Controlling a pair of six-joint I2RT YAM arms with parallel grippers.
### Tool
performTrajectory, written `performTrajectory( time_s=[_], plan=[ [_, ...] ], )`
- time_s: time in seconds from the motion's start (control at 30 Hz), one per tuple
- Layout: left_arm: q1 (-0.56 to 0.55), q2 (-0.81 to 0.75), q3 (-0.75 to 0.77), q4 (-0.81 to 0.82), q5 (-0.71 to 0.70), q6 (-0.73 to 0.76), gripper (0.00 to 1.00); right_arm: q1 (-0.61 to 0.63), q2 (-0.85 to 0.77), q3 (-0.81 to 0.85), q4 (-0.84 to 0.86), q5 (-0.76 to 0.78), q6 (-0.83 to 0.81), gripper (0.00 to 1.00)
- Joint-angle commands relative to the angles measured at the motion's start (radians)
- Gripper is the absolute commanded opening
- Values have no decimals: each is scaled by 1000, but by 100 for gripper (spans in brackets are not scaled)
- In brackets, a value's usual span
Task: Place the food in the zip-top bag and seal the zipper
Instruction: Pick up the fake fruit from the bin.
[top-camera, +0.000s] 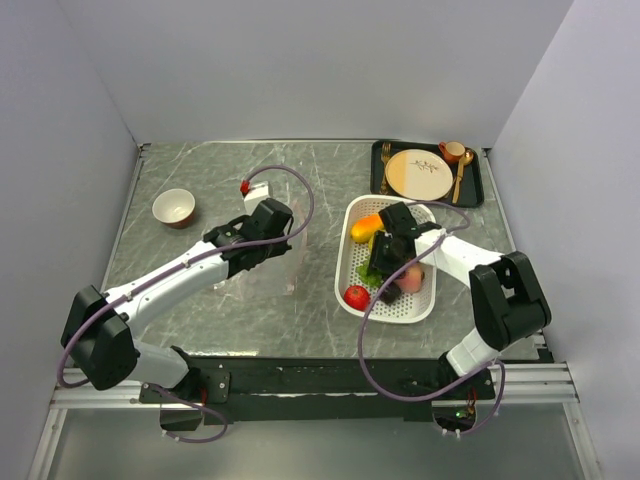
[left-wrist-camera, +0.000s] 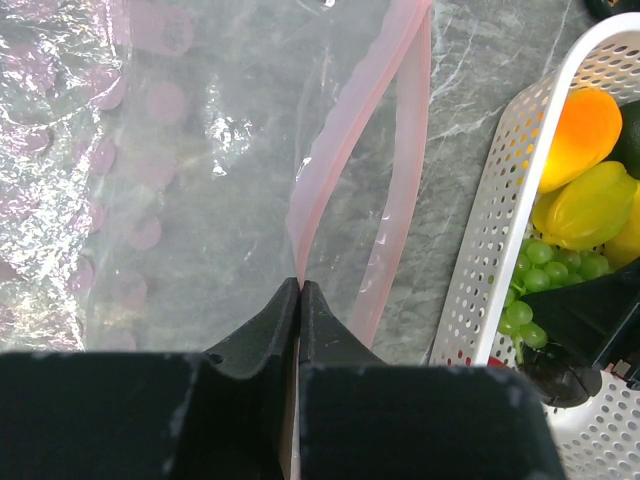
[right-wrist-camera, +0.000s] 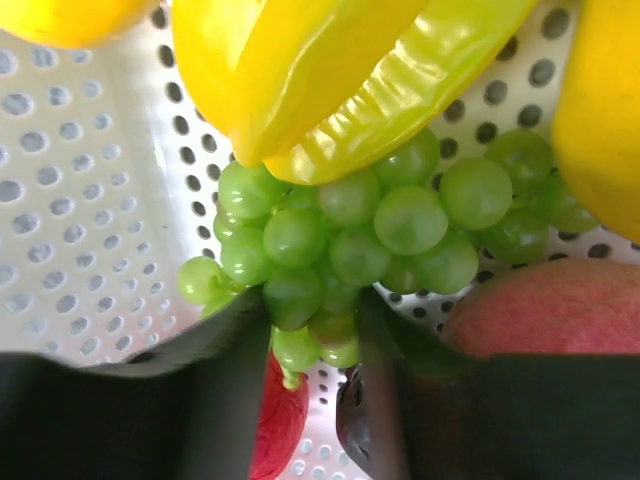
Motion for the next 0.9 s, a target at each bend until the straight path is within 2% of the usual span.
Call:
performTrajectory(
  time_s=[0.0,0.17,0.23,0.6,0.73,0.87],
  plan=[
    [4,-13,11,23,10,23,6,3,-52,1,71,2,2,33],
    [6,-7,11,15,4,26,5,3,-132,-4,92,-14,-10,30],
    [6,-7,8,17,5,24,5,3,-166,-7,97,-10,-17,25],
    [6,1,10,20,13,28,4,3,-279,-3,102,-17,-40,25],
    [6,2,10,19,19,24,4,3,-298,0,102,-24,-43,19],
    [7,-2,5,20,21,21,4,3,-310,0,106,-30,-44,18]
  ],
)
